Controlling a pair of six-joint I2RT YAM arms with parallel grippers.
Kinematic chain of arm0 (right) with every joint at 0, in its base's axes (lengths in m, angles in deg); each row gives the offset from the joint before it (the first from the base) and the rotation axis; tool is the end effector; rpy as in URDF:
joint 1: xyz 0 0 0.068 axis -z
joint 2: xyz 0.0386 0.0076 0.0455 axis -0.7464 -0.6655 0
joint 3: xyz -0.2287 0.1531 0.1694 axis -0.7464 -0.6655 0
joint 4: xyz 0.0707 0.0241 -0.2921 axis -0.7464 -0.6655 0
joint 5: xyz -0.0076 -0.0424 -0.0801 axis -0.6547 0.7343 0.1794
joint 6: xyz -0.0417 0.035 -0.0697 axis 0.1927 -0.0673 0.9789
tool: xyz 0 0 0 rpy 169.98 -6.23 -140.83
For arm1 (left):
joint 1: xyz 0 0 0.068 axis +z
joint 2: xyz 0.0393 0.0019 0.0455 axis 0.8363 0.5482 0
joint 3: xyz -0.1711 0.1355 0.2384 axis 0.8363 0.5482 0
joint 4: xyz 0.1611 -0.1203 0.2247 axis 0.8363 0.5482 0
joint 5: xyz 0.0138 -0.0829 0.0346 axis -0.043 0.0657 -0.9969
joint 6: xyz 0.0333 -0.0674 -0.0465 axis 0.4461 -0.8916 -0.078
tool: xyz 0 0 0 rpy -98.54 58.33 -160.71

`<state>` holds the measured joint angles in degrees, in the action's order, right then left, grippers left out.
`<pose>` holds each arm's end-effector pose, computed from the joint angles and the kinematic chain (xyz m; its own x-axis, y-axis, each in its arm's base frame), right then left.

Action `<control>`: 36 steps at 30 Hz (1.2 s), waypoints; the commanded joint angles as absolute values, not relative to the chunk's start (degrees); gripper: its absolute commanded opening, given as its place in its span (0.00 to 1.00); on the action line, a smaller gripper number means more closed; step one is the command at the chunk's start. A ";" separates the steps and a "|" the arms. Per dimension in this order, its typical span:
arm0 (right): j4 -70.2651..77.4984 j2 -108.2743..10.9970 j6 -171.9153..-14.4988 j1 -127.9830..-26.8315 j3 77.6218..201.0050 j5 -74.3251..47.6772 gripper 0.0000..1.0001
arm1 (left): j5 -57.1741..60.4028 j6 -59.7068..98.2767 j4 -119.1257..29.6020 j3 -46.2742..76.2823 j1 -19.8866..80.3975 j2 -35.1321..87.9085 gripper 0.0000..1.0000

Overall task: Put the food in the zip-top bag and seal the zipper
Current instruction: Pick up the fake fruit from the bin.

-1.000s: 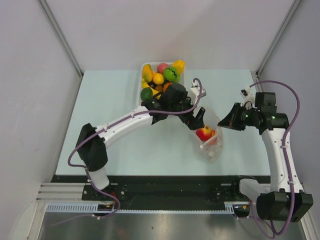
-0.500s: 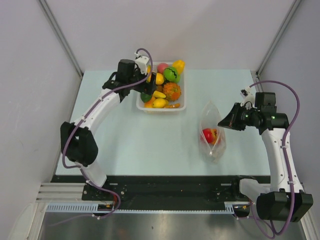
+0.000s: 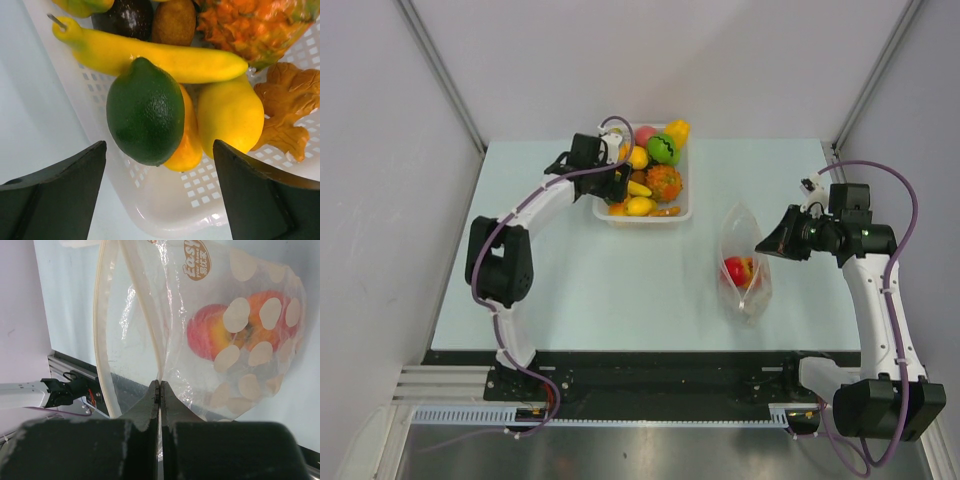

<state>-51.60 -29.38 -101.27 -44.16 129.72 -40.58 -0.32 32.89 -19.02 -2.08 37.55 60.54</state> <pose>0.2418 0.0276 0.3643 -0.8313 0.2711 -0.4853 -0.0850 0.8008 0.5929 0.4934 -0.1811 0.2621 -0.6407 0.2604 -0.7222 0.4249 0.9038 -0.0510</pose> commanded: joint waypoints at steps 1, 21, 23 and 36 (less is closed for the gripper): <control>-50.54 -29.61 -101.60 -43.97 130.39 -40.31 0.00 | 0.12 33.94 -20.86 -6.16 37.33 63.04 0.89; -50.63 -29.43 -101.16 -43.97 129.69 -39.87 0.00 | 1.87 33.59 -19.72 -9.77 35.23 61.56 0.60; -50.72 -29.43 -101.07 -43.97 129.77 -39.70 0.00 | 3.80 32.80 -19.54 -9.42 33.13 57.18 0.57; -50.28 -29.70 -102.48 -43.80 130.56 -40.14 0.00 | 13.47 25.16 -20.24 -8.63 8.25 46.16 0.58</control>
<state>-51.56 -29.88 -101.62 -44.12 129.59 -40.40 9.93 29.52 -19.54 -7.65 12.55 46.11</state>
